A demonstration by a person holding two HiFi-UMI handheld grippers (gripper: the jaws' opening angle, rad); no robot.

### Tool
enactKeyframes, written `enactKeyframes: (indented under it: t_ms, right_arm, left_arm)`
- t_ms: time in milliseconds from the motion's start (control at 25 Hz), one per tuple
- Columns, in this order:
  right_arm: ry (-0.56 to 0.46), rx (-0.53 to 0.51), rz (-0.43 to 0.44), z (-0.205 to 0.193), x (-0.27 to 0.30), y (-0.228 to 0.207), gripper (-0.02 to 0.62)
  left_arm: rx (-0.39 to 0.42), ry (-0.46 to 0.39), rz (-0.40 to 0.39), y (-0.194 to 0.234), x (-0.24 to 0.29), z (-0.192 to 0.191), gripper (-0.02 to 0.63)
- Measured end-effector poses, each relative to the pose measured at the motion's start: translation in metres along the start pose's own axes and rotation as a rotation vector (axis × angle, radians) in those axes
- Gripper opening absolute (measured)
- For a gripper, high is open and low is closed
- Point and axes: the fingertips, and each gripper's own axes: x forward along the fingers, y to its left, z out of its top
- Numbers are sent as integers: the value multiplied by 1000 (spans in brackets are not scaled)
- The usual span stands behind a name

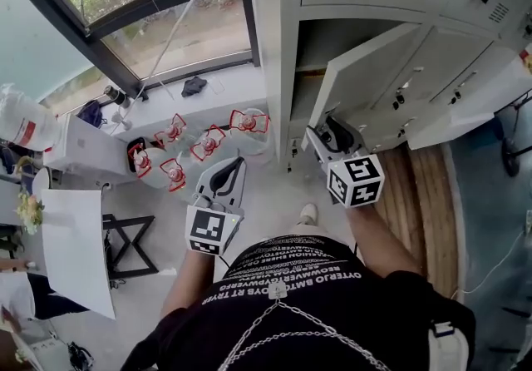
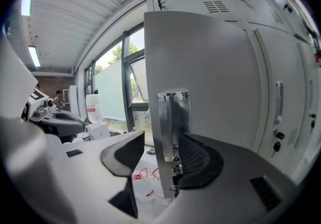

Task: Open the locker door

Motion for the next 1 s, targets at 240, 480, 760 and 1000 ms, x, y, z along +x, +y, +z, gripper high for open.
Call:
enactKeyframes:
  t_ms: [240, 480, 760, 1000]
  right_arm:
    - [-3, -24, -110, 1, -3, -3, 175]
    - [4, -41, -188, -4, -18, -2, 120]
    - [26, -32, -263, -12, -49, -6, 129]
    - [49, -30, -339, -24, -86, -14, 113]
  left_arm:
    - [15, -11, -41, -1, -16, -4, -2]
    - [24, -18, -85, 2, -35, -12, -2]
    - [21, -29, -160, -1, -52, -25, -2]
    - [22, -43, -232, -24, -56, -27, -2]
